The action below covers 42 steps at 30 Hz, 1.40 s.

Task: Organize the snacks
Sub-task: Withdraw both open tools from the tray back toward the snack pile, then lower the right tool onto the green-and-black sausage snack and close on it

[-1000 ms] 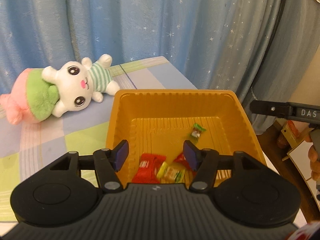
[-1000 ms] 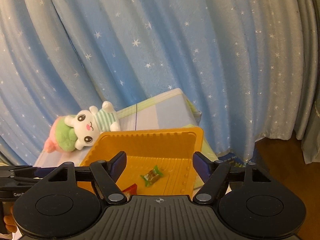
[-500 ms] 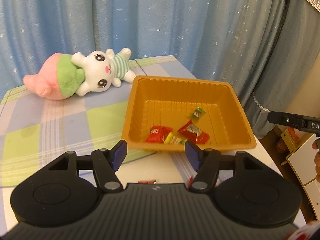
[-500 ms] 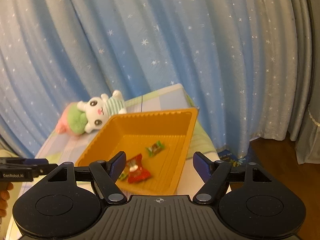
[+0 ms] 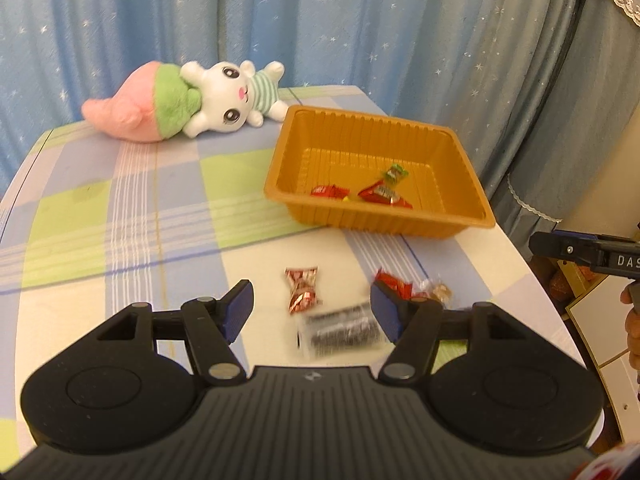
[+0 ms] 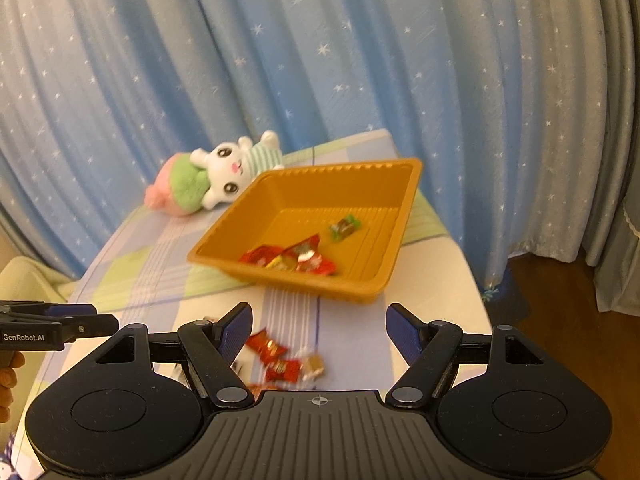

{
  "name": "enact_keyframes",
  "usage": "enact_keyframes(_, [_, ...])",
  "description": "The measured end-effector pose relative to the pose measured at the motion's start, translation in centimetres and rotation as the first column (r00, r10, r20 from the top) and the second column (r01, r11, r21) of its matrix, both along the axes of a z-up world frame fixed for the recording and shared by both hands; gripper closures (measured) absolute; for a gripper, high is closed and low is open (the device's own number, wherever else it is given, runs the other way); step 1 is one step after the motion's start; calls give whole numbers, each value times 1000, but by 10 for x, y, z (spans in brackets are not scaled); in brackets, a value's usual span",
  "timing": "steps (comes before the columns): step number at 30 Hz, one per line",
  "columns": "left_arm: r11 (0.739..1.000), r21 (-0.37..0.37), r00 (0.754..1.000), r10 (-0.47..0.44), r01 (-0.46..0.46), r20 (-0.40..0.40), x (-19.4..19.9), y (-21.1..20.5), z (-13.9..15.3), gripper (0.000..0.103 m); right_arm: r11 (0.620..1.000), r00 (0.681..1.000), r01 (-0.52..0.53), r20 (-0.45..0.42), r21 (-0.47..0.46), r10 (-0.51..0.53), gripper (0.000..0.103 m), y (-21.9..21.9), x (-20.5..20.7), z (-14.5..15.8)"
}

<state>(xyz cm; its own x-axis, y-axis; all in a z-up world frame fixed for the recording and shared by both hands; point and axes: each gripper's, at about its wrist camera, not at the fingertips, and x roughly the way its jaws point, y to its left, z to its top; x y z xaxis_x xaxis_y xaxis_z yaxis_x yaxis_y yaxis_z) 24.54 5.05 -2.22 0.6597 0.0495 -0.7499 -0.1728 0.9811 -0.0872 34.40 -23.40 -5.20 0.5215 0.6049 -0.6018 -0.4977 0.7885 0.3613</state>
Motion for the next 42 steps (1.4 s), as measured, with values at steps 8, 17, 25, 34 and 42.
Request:
enact_keyframes(8, [1000, 5, 1000, 18, -18, -14, -34, -5, -6, 40, 999, 999, -44, -23, -30, 43, 29, 6, -29, -9])
enact_keyframes(17, [1000, 0, 999, 27, -27, -41, -58, -7, -17, 40, 995, 995, -85, -47, -60, 82, 29, 14, -50, -23])
enact_keyframes(25, [999, -12, 997, 30, -31, -68, -68, -9, -25, 39, 988, 991, -128, -43, -90, 125, 29, 25, -60, -35])
enact_keyframes(34, [999, -15, 996, 34, -36, -87, -69, -11, -30, 37, 977, 984, -174, -64, -123, 167, 29, 36, -58, -50])
enact_keyframes(42, [998, -20, 992, 62, -65, -105, -68, -7, -35, 37, 956, 971, -240, -38, -167, 237, 30, 46, -47, -57])
